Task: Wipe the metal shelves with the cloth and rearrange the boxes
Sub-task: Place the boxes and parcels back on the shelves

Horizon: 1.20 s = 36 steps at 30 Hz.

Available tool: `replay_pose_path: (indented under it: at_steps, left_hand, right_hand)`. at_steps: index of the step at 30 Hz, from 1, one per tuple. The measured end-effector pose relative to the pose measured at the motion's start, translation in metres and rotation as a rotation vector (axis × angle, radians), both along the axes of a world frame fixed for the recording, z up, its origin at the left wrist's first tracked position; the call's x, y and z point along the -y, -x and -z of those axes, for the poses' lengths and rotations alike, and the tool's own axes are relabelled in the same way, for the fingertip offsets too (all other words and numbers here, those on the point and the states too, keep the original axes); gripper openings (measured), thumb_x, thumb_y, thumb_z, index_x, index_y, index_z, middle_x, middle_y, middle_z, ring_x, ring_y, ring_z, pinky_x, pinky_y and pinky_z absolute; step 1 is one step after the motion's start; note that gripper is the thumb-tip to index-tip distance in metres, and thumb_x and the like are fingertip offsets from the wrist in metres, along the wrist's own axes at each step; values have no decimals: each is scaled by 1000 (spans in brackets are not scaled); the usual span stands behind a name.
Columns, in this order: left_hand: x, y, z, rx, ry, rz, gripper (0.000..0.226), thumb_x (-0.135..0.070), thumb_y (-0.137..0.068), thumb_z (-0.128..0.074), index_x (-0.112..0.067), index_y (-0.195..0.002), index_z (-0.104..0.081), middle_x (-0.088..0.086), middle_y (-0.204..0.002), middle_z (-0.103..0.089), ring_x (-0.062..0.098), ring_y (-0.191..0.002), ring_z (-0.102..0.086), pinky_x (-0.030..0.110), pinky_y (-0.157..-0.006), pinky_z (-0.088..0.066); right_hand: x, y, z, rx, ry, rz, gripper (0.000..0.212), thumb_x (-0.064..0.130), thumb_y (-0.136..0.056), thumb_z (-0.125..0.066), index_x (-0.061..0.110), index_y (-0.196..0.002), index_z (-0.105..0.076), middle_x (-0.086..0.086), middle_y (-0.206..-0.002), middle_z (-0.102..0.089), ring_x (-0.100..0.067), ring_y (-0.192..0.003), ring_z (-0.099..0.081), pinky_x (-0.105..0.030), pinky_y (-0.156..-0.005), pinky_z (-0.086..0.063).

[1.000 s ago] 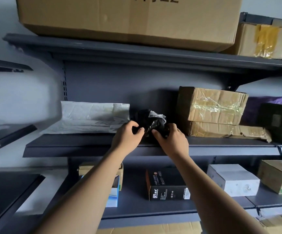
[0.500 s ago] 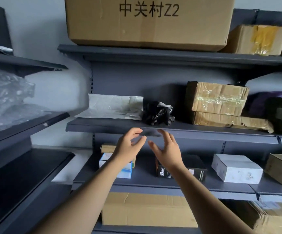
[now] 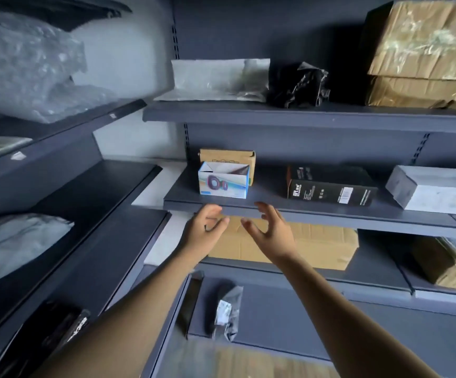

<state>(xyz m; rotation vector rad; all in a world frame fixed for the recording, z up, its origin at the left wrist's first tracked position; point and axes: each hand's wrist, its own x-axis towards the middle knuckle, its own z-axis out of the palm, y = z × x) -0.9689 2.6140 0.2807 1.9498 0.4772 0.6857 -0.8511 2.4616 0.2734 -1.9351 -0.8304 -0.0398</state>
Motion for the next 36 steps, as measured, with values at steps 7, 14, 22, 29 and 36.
replay_pose_path:
  at_steps: [7,14,22,29,36]
  left_hand:
    - [-13,-15,126,-258,89,5,37,-44,-87,-69,-23,-117,-63,-8,-115,-67,12,-108,-65,30,-96,-51]
    - [-46,-28,331,-435,234,23,20,-14,-95,-68,-15,-114,-63,0,-114,-65,18,-110,-61,0,-76,-40]
    - [-95,-54,583,-547,255,68,32,-44,-87,-71,-37,-116,-57,-23,-113,-58,9,-111,-58,31,-97,-47]
    - [-131,-81,752,-626,173,48,54,-37,-96,-66,-27,-145,-46,-3,-145,-46,19,-131,-49,31,-98,-42]
    - [-146,-90,829,-608,198,43,62,-35,-93,-68,-31,-149,-41,0,-154,-40,22,-136,-45,41,-108,-43]
  right_hand:
    - [-12,0,128,-175,131,-11,55,39,-89,-76,17,-135,-58,-4,-129,-63,-20,-116,-62,-29,-91,-48]
    - [-42,-7,344,-407,308,17,57,47,-87,-75,23,-135,-57,2,-131,-63,-17,-118,-61,-32,-96,-50]
    - [-82,-39,594,-464,412,69,64,49,-87,-74,24,-141,-53,0,-139,-59,-19,-125,-58,-30,-97,-47]
    - [-114,-68,756,-454,486,63,72,51,-87,-73,28,-148,-45,-2,-147,-51,-21,-131,-52,-31,-101,-44]
    - [-126,-76,827,-498,481,88,82,53,-85,-73,32,-154,-34,1,-157,-39,-19,-140,-42,-34,-108,-40]
